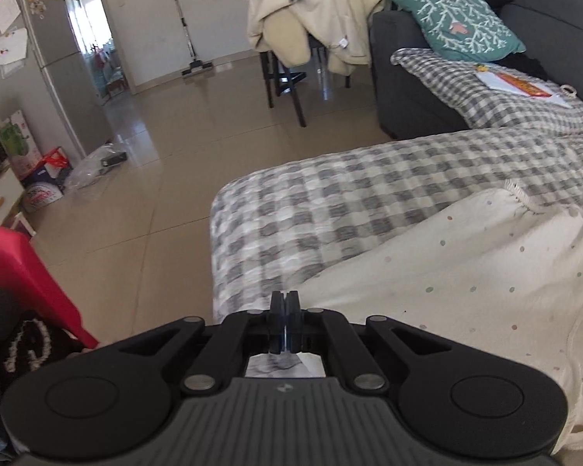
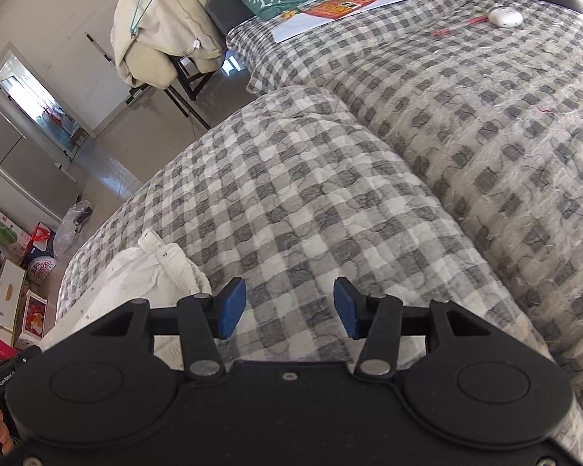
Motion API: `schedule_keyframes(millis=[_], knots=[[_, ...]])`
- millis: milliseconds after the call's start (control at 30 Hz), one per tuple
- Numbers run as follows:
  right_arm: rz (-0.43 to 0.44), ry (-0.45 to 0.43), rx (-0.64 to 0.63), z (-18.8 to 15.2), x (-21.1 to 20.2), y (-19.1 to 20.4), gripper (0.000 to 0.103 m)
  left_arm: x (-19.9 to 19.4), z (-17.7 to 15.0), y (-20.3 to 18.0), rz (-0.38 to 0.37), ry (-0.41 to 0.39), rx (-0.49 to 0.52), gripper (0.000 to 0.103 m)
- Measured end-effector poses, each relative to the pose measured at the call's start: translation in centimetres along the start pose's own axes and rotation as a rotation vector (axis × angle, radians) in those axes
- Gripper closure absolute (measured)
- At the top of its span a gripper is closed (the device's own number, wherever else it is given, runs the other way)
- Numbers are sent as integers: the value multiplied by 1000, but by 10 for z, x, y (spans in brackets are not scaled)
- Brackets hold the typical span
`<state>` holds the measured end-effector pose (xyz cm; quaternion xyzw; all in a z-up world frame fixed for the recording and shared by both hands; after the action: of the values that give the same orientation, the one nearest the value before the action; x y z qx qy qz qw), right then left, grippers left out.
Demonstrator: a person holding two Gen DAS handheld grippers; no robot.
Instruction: Fold clothes
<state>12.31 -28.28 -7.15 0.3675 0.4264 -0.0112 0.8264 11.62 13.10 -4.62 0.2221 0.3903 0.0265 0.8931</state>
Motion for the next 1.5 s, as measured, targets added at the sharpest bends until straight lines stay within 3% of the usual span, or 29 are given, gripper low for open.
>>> schedule_keyframes(millis=[67, 167, 233, 400, 533, 833, 967, 1000, 1067, 1133, 1167, 1267, 1500], knots=[[15, 17, -16, -6, 4, 9, 51, 3, -4, 3, -25, 27, 13, 103], [44, 40, -50, -16, 5, 23, 51, 3, -9, 16, -93, 20, -32, 87], [57, 41, -76, -23, 2, 30, 50, -4, -5, 25, -155, -27, -73, 67], [106, 34, -123, -38, -9, 46, 47, -15, 25, 18, -272, -151, -44, 57], [120, 25, -155, -49, -11, 58, 47, 1, 55, -16, -372, -203, 89, 57], [69, -13, -304, -79, -3, 82, 47, 54, 99, -87, -567, -225, 259, 58], [25, -52, -370, -88, 1, 87, 49, 69, 111, -110, -621, -194, 315, 63], [11, -59, -378, -87, 2, 86, 50, 73, 112, -115, -628, -181, 326, 65], [-4, -64, -382, -84, 4, 82, 63, 80, 113, -121, -646, -157, 339, 82], [-8, -69, -365, -77, 4, 76, 69, 83, 114, -123, -663, -150, 331, 96], [-6, -75, -360, -74, 4, 73, 77, 83, 115, -120, -670, -152, 320, 98], [-11, -98, -358, -65, 3, 66, 91, 81, 112, -114, -652, -172, 271, 103], [12, -215, -367, -38, -13, 69, 95, 58, 110, -80, -529, -263, 147, 103]])
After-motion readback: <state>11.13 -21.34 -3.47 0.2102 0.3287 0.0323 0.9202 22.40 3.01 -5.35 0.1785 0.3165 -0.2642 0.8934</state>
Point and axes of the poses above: each gripper's, at about its wrist camera, not at the fingertips, and x roughly the way its jaws point, y to its left, z to its top, the point moved 3 cm from there along x, roughly the way its jaws point, and after that the axes turned 15 degrees about x, right-handed, at the moved point
